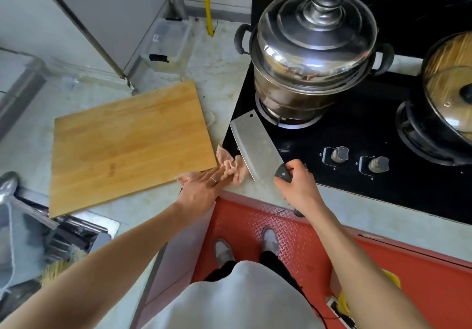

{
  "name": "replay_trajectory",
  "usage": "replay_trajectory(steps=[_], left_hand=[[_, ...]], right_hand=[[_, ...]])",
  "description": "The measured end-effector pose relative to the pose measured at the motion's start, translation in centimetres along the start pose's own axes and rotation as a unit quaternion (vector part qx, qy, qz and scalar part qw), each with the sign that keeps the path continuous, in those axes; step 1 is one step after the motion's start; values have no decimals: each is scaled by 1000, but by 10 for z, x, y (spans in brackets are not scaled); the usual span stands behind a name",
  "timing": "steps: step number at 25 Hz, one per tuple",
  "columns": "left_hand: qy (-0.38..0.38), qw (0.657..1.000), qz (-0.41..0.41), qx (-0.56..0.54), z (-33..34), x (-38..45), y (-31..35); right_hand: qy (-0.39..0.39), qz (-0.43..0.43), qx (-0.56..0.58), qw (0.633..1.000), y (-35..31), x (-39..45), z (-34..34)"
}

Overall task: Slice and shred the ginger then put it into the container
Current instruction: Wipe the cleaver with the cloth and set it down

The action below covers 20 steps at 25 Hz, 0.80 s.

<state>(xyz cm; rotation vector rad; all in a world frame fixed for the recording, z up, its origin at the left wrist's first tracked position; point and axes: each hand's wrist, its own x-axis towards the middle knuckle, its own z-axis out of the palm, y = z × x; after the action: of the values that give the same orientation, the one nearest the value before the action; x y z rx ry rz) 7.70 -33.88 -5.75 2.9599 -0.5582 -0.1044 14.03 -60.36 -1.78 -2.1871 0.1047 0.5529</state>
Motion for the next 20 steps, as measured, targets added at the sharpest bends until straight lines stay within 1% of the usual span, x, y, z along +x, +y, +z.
replay_trajectory(steps=[2,3,4,6,7,8,9,10,11,12,13,14,15,16,17,18,20], left_hand=[[0,992,-116,-55,9,4,36],[0,985,-147,-86,14,9,54],[-5,984,-146,-103,14,10,67],[18,992,-93,-82,16,-1,62],[39,993,-86,-66,15,-12,49],[44,991,-107,-62,11,-26,35],[57,986,-144,-67,7,-40,26],[70,973,-197,-96,2,-52,20],[83,951,-258,-146,-3,-58,19],[105,916,-330,-203,-12,-59,24],[135,865,-404,-266,-22,-57,30],[165,798,-473,-334,-33,-52,35],[197,722,-522,-410,-39,-49,36],[230,643,-548,-483,-46,-48,36],[261,572,-549,-550,-51,-48,35],[277,511,-533,-614,-56,-48,34],[298,391,-480,-727,-66,-47,33]], right_hand=[[-7,-6,2,1000,1,-1,0],[-7,-8,3,1000,1,-1,-1],[-6,-7,9,1000,1,-1,-2],[-4,-14,8,1000,-2,0,-6],[-4,-18,1,1000,-3,1,-8],[-8,-20,-4,1000,-4,3,-8],[-13,-20,-5,1000,-8,5,-8],[-17,-18,-1,1000,-12,9,-5],[-18,-15,5,1000,-18,13,-2],[-17,-13,13,1000,-25,17,2],[-15,-10,23,1000,-31,23,7],[-13,-9,36,999,-38,30,12],[-11,-6,48,999,-44,38,16],[-9,-1,59,998,-50,45,21],[-6,5,69,998,-56,53,25],[1,12,72,997,-61,59,28],[16,18,41,999,-66,67,31]])
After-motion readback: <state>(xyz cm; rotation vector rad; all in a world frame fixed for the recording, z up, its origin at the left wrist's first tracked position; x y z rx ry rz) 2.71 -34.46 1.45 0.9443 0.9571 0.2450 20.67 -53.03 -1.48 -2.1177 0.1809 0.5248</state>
